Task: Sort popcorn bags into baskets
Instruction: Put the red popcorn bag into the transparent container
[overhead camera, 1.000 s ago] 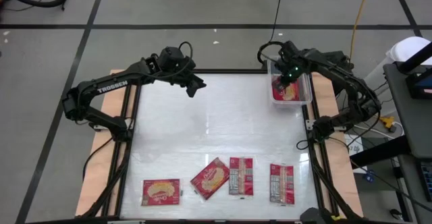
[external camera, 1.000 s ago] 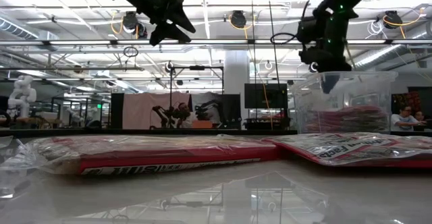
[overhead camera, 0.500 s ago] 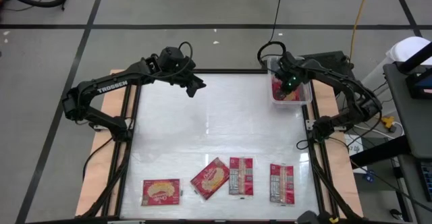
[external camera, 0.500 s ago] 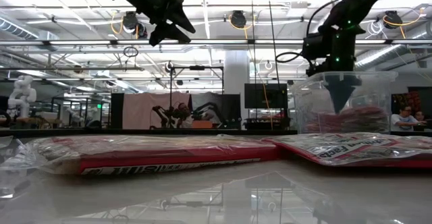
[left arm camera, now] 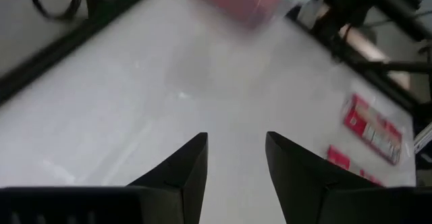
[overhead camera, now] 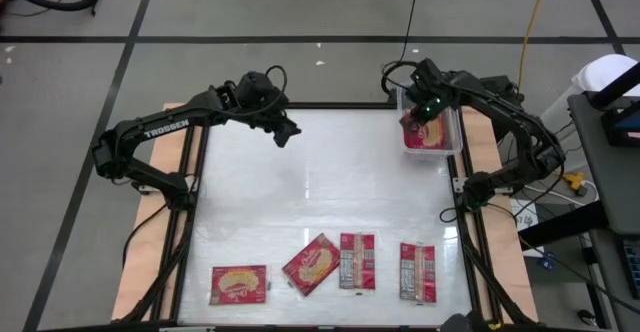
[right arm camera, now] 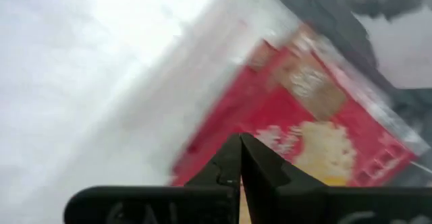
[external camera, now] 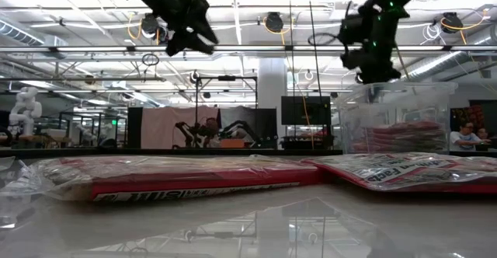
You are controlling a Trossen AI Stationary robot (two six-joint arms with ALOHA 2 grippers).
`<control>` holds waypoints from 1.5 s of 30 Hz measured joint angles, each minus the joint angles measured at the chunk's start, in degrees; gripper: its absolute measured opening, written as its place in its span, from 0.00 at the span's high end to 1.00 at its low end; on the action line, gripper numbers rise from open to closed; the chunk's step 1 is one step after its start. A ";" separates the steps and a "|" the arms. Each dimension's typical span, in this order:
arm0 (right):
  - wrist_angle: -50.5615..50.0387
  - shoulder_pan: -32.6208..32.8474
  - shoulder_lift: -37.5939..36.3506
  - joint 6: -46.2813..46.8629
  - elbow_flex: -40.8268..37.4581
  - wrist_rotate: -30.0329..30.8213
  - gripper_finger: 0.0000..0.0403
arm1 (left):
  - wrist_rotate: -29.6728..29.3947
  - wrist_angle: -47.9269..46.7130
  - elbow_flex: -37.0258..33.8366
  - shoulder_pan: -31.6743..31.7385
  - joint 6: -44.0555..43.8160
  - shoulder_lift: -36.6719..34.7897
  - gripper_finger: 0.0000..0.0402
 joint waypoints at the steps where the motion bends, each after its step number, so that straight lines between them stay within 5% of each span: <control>1: -1.06 1.02 -0.26 1.34 1.28 -0.94 1.00 | -0.04 -2.09 0.00 -0.06 -0.69 0.00 0.62; 11: 1.24 17.64 -9.75 24.56 6.26 -2.04 1.00 | -0.92 -23.14 0.00 -9.79 -4.71 0.00 0.62; 17: 2.96 27.34 -11.89 34.17 5.90 -2.10 1.00 | -2.90 -23.74 0.00 -20.88 -10.74 0.01 0.62; 23: 5.00 34.68 -11.65 37.88 5.86 -1.79 1.00 | -6.14 -23.17 -3.37 -31.11 -26.15 0.26 0.62; 33: 5.59 37.69 -11.99 23.83 5.79 -5.91 1.00 | -11.08 3.36 -14.30 -49.32 -35.99 2.26 0.49; 40: 3.59 40.51 -12.21 22.41 5.79 -11.07 1.00 | -16.59 12.35 -16.04 -58.93 -42.19 9.88 0.24; 45: 3.83 44.07 -12.21 21.97 5.79 -11.17 1.00 | -19.80 17.42 -16.11 -63.22 -42.95 15.63 0.20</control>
